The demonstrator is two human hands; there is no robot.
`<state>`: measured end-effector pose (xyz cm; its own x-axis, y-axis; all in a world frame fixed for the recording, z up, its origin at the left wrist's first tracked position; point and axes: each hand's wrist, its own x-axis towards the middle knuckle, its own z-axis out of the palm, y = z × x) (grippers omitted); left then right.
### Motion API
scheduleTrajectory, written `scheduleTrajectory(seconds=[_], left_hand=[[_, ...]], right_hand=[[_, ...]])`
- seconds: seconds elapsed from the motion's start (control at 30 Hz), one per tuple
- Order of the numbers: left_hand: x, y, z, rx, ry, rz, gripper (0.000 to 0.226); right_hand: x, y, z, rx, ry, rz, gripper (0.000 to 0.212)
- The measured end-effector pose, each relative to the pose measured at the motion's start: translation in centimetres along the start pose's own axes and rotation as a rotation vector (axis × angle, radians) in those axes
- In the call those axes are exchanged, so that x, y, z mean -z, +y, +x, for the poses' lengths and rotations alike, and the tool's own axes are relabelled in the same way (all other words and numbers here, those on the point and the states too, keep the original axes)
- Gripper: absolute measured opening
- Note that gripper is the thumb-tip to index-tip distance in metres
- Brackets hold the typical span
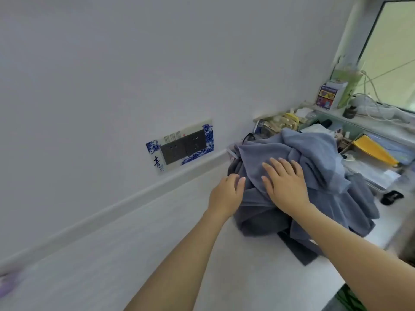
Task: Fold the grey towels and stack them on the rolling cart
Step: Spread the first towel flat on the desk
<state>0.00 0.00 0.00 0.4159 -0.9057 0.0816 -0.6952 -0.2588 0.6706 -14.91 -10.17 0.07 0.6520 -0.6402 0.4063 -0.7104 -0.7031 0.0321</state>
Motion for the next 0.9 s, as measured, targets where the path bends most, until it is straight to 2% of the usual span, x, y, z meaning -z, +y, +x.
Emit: scheduleTrajectory(seconds=[0.13, 0.23, 0.37, 0.47, 0.63, 0.73, 0.83, 0.9], left_hand=[[-2.1, 1.7, 2.1, 0.153, -0.038, -0.198, 0.041], [-3.8, 2.8, 3.4, 0.343, -0.071, -0.431, 0.038], [-5.1, 3.3, 4.3, 0.540, -0.001, -0.694, 0.028], [-4.6, 3.1, 4.5, 0.588, 0.029, -0.781, 0.025], [-1.9, 2.9, 3.6, 0.645, 0.217, -0.891, 0.019], [1.0, 2.1, 2.8, 0.668, 0.389, -0.829, 0.022], [4.6, 0.3, 1.0, 0.657, 0.523, -0.729, 0.023], [6.8, -1.1, -0.5, 0.668, 0.613, -0.712, 0.023]], right_hand=[[-1.0, 2.3, -0.1, -0.059, -0.037, -0.008, 0.050], [-1.7, 3.3, -0.7, 0.010, -0.041, 0.042, 0.053], [-1.8, 4.0, -1.1, 0.071, 0.015, 0.156, 0.047], [-1.6, 3.6, -1.2, 0.109, 0.081, 0.218, 0.041], [-1.6, 0.5, -1.4, 0.135, 0.142, 0.271, 0.035], [-0.5, -2.5, -0.9, 0.151, 0.145, 0.338, 0.036], [0.4, -6.5, 0.0, 0.254, 0.216, 0.374, 0.036], [1.0, -8.9, 0.5, 0.301, 0.205, 0.426, 0.039]])
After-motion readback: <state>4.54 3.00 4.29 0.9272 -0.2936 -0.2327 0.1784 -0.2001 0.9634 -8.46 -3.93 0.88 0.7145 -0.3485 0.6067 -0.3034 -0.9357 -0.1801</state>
